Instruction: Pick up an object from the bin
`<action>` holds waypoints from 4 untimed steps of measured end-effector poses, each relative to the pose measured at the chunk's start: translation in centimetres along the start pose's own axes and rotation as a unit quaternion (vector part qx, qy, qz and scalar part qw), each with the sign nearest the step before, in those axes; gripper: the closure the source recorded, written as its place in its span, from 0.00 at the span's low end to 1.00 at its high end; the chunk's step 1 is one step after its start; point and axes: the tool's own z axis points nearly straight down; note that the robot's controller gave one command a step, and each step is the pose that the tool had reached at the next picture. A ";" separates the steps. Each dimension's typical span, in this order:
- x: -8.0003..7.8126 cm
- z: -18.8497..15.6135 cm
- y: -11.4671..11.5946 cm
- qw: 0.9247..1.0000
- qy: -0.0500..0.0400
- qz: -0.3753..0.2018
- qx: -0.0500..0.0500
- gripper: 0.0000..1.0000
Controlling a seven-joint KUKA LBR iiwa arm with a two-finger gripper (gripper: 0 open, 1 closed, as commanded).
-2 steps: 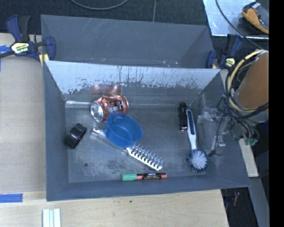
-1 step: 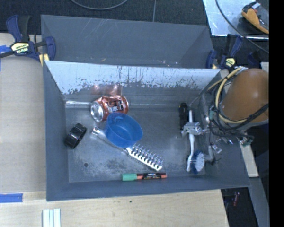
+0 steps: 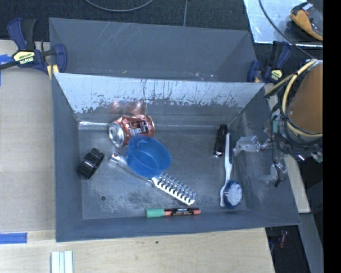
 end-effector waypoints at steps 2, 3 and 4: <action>-2.2 8.4 0.4 0.958 -0.005 -0.288 -0.008 0.00; -2.1 9.1 2.1 0.966 -0.006 -0.259 -0.010 1.00; -2.1 9.1 2.1 0.966 -0.006 -0.259 -0.010 1.00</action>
Offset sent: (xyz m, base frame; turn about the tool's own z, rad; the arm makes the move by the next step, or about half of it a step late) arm 0.0113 0.0054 -0.0922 -0.5829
